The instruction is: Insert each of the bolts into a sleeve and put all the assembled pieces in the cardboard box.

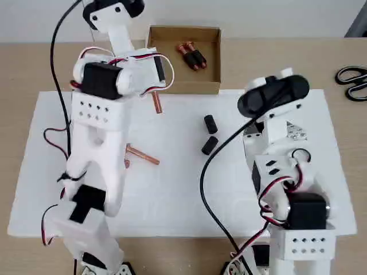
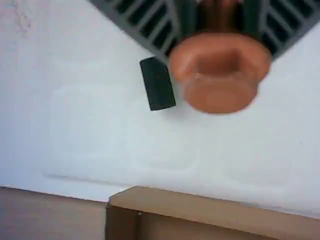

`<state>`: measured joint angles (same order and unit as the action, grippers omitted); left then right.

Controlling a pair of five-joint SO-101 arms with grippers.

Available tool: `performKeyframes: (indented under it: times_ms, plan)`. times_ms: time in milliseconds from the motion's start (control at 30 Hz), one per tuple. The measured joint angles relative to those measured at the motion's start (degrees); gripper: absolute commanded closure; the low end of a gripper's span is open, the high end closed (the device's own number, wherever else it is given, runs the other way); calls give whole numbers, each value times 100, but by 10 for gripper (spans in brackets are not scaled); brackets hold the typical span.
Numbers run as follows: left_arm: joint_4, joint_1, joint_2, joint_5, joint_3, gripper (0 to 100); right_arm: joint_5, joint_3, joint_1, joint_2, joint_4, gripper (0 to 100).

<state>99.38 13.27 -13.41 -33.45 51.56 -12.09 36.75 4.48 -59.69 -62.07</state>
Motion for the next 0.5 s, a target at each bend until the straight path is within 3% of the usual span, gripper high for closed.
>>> performKeyframes:
  times_ms: [367, 500]
  plan:
    - [0, 835, 1125, 9, -905, 995, 0, 2936, 967, -1284, 2743, 988]
    - [0, 1327, 1451, 325, -941, 995, 0, 3727, 1020, -1793, 3156, 989]
